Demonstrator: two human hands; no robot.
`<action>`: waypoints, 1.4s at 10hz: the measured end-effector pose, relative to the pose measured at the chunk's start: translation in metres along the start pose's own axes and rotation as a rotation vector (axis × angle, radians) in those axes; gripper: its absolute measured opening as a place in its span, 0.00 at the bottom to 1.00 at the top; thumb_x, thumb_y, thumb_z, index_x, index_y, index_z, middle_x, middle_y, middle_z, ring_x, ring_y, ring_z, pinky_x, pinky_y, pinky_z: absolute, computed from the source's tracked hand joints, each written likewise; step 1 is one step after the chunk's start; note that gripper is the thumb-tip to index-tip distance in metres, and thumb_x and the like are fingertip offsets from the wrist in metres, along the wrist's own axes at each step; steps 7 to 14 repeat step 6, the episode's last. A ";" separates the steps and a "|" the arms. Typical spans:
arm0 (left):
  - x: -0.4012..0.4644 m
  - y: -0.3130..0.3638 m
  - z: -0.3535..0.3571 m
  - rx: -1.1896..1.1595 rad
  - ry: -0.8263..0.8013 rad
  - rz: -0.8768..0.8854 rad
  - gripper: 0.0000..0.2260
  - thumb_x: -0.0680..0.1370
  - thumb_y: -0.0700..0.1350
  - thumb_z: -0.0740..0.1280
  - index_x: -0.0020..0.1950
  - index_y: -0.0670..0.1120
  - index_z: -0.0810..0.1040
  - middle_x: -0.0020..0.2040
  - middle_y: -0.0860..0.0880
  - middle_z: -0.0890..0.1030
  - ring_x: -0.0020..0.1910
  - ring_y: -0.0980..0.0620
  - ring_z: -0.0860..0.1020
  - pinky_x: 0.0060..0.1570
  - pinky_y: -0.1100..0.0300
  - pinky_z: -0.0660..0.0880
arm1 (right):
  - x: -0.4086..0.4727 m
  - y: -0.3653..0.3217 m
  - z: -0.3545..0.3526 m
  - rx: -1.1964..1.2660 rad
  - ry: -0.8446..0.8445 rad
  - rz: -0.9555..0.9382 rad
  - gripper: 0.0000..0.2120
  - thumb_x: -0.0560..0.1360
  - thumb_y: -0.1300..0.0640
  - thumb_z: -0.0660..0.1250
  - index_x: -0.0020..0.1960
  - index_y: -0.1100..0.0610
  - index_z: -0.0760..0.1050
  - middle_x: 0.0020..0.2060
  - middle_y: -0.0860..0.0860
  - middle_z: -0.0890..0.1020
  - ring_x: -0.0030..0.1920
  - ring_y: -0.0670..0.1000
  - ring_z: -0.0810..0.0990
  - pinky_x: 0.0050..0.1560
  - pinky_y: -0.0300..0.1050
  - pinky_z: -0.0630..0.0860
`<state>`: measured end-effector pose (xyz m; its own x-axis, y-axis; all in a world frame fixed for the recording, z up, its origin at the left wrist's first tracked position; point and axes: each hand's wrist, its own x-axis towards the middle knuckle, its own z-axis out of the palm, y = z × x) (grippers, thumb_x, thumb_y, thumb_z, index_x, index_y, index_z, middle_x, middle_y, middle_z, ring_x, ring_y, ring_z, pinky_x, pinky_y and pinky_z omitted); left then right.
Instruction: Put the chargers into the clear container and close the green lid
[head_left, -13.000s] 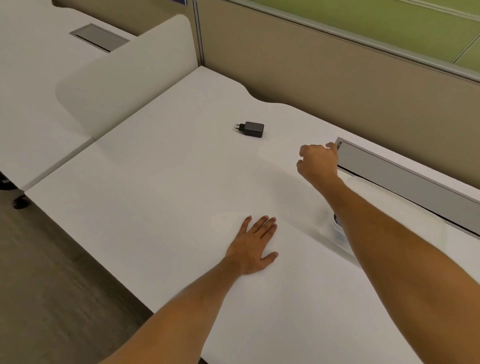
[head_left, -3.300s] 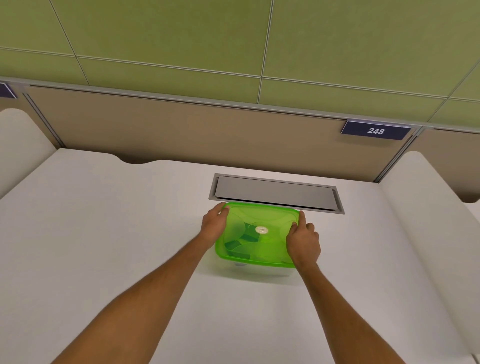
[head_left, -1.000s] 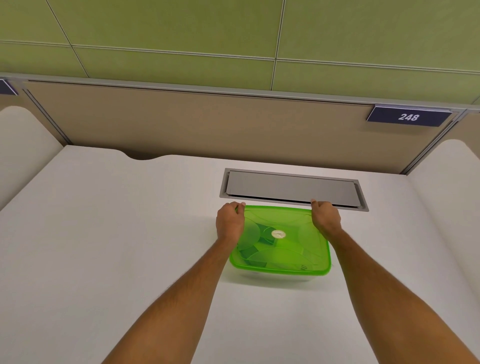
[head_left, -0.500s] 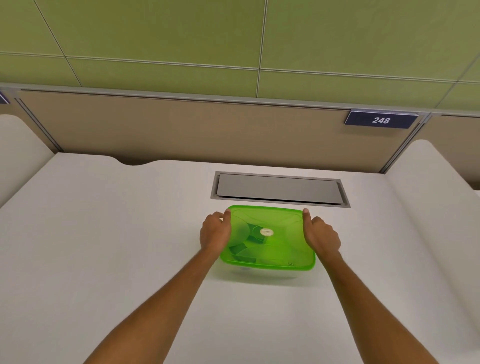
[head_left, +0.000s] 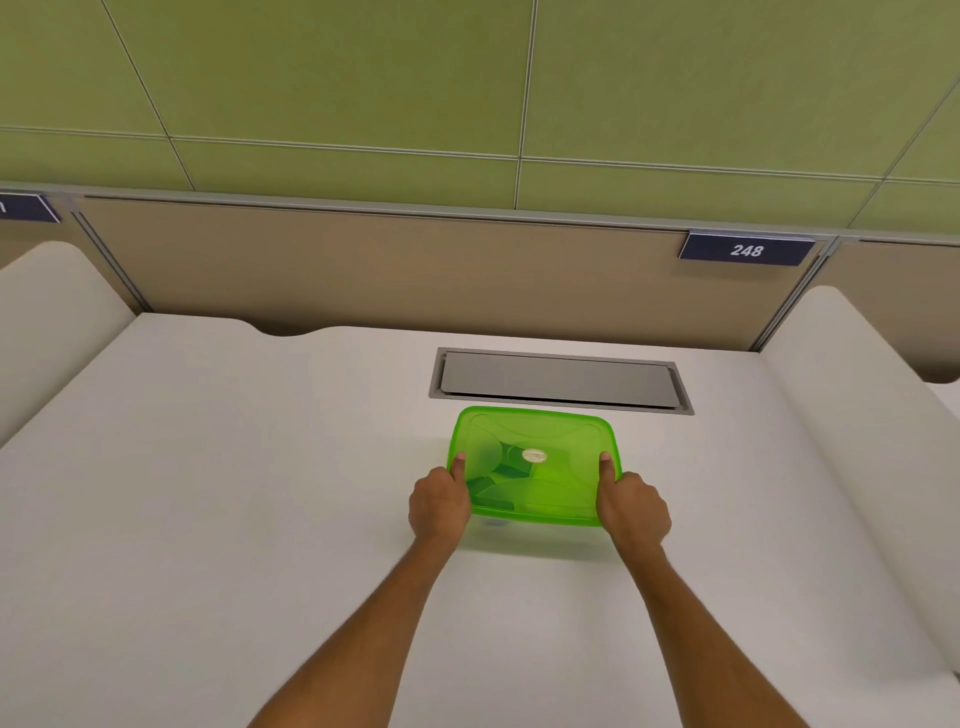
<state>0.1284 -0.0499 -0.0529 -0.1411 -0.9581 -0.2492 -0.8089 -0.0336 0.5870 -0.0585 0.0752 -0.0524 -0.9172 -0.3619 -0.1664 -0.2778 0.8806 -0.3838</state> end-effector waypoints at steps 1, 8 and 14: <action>-0.001 0.000 0.000 -0.038 0.030 0.020 0.27 0.82 0.58 0.52 0.50 0.37 0.78 0.50 0.36 0.81 0.52 0.36 0.77 0.48 0.48 0.73 | 0.000 -0.001 0.000 0.048 0.013 -0.010 0.33 0.80 0.37 0.46 0.52 0.63 0.78 0.51 0.64 0.82 0.53 0.64 0.79 0.49 0.51 0.73; 0.006 0.004 -0.047 0.233 0.033 0.303 0.25 0.81 0.59 0.48 0.57 0.42 0.75 0.57 0.42 0.80 0.57 0.41 0.76 0.53 0.50 0.72 | 0.001 -0.017 -0.043 -0.115 0.060 -0.065 0.35 0.78 0.34 0.44 0.56 0.59 0.79 0.53 0.58 0.82 0.54 0.61 0.80 0.48 0.49 0.71; 0.006 0.004 -0.047 0.233 0.033 0.303 0.25 0.81 0.59 0.48 0.57 0.42 0.75 0.57 0.42 0.80 0.57 0.41 0.76 0.53 0.50 0.72 | 0.001 -0.017 -0.043 -0.115 0.060 -0.065 0.35 0.78 0.34 0.44 0.56 0.59 0.79 0.53 0.58 0.82 0.54 0.61 0.80 0.48 0.49 0.71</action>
